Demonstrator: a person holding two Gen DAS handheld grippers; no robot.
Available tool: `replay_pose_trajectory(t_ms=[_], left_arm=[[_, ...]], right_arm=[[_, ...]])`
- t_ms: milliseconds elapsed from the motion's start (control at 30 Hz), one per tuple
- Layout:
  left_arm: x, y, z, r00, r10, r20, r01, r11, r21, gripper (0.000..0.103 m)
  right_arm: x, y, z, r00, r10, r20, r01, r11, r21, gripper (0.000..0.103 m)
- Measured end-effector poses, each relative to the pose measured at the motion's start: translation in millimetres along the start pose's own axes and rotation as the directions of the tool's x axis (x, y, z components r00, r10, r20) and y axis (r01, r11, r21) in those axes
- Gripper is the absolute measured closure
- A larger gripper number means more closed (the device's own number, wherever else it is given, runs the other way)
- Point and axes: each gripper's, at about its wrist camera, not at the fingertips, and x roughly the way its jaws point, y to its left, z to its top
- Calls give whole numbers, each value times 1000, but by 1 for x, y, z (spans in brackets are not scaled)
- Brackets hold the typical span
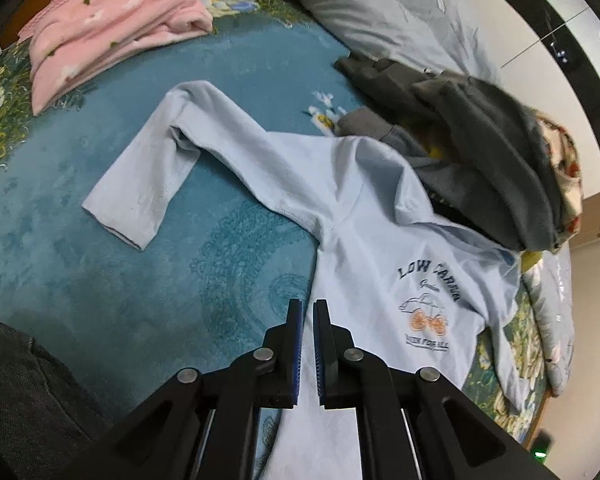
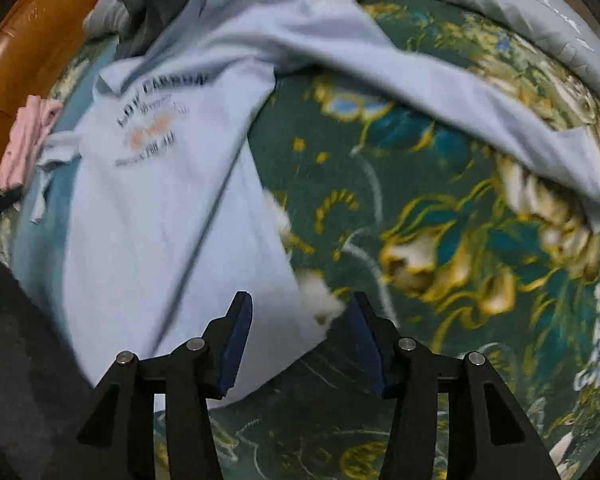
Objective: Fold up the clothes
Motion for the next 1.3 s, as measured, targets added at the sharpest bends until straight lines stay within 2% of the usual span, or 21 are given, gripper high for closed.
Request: replay_pose_trajectory(t_ms=[100,167,267,300,367,467,567,667,767,867,1000,1067,1167,1233,1300], left_arm=[[-11,3,-3,999,-33,18,33,999,-15,96],[-18,3,-4,998,-53,31,54,998,-18,95],[-23,1,-6,998,-52,30,52,999,-1,95],[-24,-1,-7,998,-48,30,48,999,5,95],[-27,-1,-8,999,-40,30,39,999,14,95],[-31,3,-8,998,-56,33,56,998,6,95],[-30,3,-7,997,-72,17,72,997,-7,95],[-33,0,-8,998,-62,9,62,998,9,95],[-36,-4,-12,999,-48,-2,48,998,41,95],[-33,-10,-10,1000,-26,-6,26,997,73,95],[-22,-7,-2,1000,-2,-14,3,999,51,95],[-13,-6,1,999,11,-36,-10,1000,30,95],[7,-16,1,993,12,-115,-3,997,75,95],[25,-20,-3,980,4,-199,12,997,80,95],[45,-22,-7,959,14,-284,7,997,73,95]], right_arm=[[17,-7,-7,999,21,-24,-17,989,148,49],[14,-3,-7,1000,14,-22,-10,983,181,52],[12,8,-9,999,11,-38,-3,982,189,91],[9,14,-11,999,-4,-35,10,983,186,95],[3,24,-16,999,-34,-30,39,983,178,96],[-24,20,-23,991,-132,-34,136,979,154,96],[-51,3,-35,978,-207,-28,209,963,170,96],[-60,-16,-56,979,-199,-48,204,949,242,97],[-49,-31,-68,976,-203,-84,218,941,260,97],[-37,-39,-75,981,-167,-95,189,931,313,97],[-41,-50,-74,983,-164,-87,183,938,294,97],[-40,-56,-69,985,-149,-91,169,940,296,96],[-37,-61,-62,986,-131,-100,155,946,286,96],[-33,-58,-59,987,-126,-104,150,953,262,96],[-34,-59,-59,989,-105,-101,129,956,264,96]])
